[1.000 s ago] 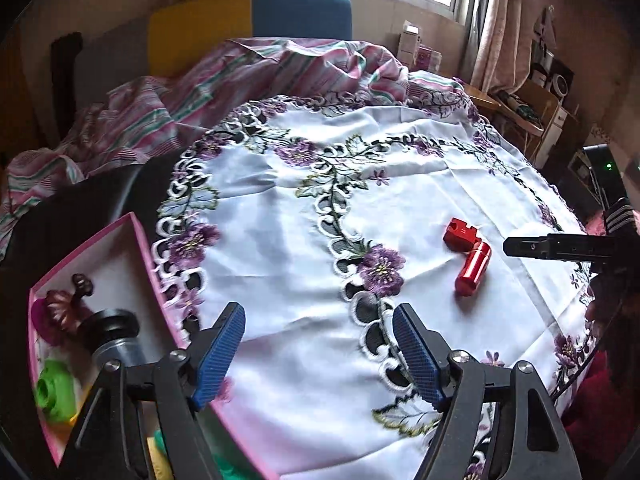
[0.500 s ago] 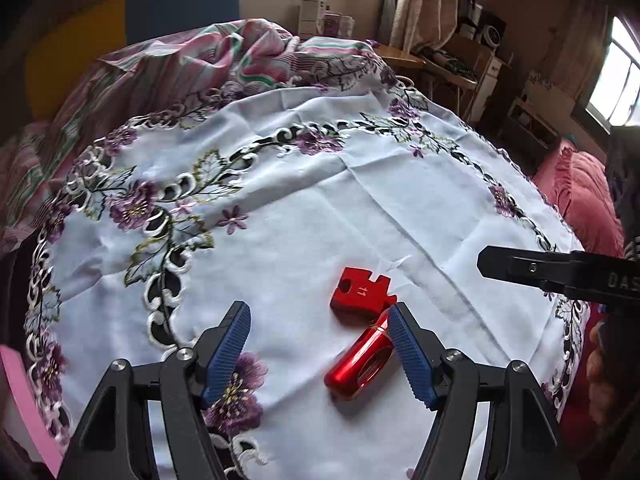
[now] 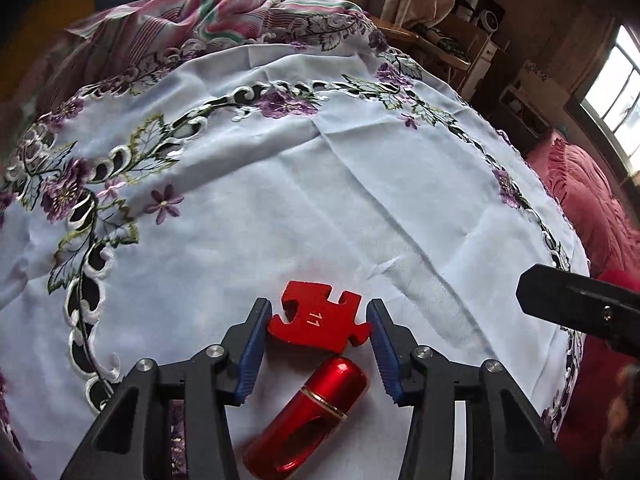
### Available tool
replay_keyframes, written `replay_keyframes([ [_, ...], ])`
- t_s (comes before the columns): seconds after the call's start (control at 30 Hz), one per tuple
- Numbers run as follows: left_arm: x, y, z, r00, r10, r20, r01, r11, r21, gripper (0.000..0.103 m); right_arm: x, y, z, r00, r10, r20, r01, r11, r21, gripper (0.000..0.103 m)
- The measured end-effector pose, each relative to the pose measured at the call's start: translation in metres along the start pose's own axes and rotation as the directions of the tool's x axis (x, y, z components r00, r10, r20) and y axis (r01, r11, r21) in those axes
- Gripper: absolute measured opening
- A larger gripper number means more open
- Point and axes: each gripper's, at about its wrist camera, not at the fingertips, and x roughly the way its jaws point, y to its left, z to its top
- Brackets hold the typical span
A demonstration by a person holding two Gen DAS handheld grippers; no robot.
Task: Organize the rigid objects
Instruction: 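Grasp the red puzzle piece with the left gripper while the right grasps the red cylinder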
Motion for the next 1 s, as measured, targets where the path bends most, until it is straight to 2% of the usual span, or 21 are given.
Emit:
replay_keyframes([
  [0.1,-0.022,0.021,-0.007,0.999,-0.015,0.052,0.02,0.995,-0.095,0.049,0.002,0.003,-0.002,1.0,0.002,-0.015,-0.002,1.0,-0.018,0.088],
  [0.2,-0.045,0.046,-0.016,0.994,-0.032,0.1,0.051,0.98,-0.195,0.049,0.006,0.007,-0.004,0.999,-0.001,-0.035,0.0,0.999,-0.04,0.088],
  [0.33,-0.079,0.07,-0.035,0.988,0.001,0.151,0.041,0.961,-0.273,0.05,0.017,0.018,-0.01,0.996,0.019,-0.093,-0.027,0.996,-0.091,0.088],
  [0.4,-0.095,0.074,-0.05,0.986,0.049,0.16,-0.005,0.964,-0.266,0.05,0.022,0.031,-0.016,0.992,0.025,-0.124,-0.045,0.986,-0.159,0.088],
  [0.47,-0.109,0.075,-0.065,0.982,0.087,0.169,-0.042,0.966,-0.256,0.05,0.027,0.048,-0.025,0.988,0.027,-0.15,-0.063,0.968,-0.242,0.088],
  [0.53,-0.124,0.079,-0.083,0.979,0.092,0.182,-0.04,0.963,-0.268,0.05,0.031,0.065,-0.036,0.985,0.016,-0.173,-0.073,0.943,-0.326,0.088],
  [0.67,-0.148,0.086,-0.113,0.975,0.102,0.198,-0.04,0.955,-0.295,0.05,0.032,0.094,-0.052,0.99,-0.044,-0.134,-0.025,0.88,-0.474,0.088],
  [0.87,-0.174,0.091,-0.148,0.971,0.115,0.211,-0.037,0.94,-0.339,0.05,0.046,0.126,-0.059,0.985,-0.071,-0.158,-0.033,0.817,-0.576,0.088],
  [1.0,-0.191,0.093,-0.164,0.964,0.129,0.231,-0.04,0.934,-0.356,0.05,0.066,0.145,-0.064,0.981,-0.133,-0.139,0.016,0.775,-0.632,0.088],
])
